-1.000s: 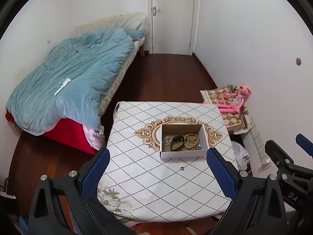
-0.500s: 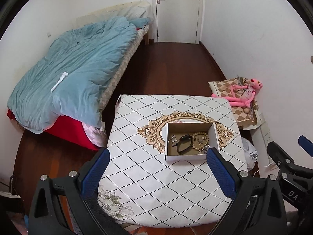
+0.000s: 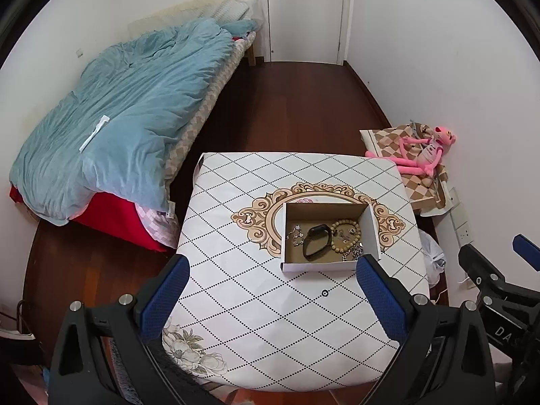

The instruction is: Organize jewelry

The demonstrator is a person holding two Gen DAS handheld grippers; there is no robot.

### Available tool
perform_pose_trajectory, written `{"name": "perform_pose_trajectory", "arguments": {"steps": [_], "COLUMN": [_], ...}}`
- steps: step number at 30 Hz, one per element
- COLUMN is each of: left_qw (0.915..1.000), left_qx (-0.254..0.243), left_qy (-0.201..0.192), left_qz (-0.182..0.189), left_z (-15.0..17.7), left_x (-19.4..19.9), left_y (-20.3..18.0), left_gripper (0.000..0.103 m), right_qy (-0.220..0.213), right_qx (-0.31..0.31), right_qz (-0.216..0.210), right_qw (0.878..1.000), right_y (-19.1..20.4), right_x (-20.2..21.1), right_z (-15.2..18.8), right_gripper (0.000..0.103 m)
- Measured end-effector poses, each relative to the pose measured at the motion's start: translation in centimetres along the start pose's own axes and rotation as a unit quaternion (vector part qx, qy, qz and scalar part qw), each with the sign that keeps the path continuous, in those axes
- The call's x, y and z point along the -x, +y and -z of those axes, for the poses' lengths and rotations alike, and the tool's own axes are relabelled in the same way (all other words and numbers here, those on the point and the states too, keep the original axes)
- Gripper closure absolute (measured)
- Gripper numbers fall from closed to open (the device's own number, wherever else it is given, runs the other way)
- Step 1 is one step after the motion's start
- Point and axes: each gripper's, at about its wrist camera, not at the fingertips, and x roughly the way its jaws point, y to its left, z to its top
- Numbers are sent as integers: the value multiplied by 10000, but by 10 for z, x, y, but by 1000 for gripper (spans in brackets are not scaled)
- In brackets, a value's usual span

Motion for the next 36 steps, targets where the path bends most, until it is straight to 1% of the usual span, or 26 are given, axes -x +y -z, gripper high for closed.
{"name": "perform_pose_trajectory", "arguments": {"steps": [24,36], "left_qw": [9999,9999], "left_qx": [-16,15], "left_qy": [171,93], "left_qz": [10,-72], "left_z": [10,10], "left_x": [-11,-9], "left_y": [0,5], "left_gripper": [2,2], "right_qy": [159,176], "right_qx": [31,35], "right_qz": [-68,-133], "right_qw": [9998,9998], "right_y": [4,6], "right_x": [-9,-10], "right_z": [6,5], "right_gripper": [0,0]}}
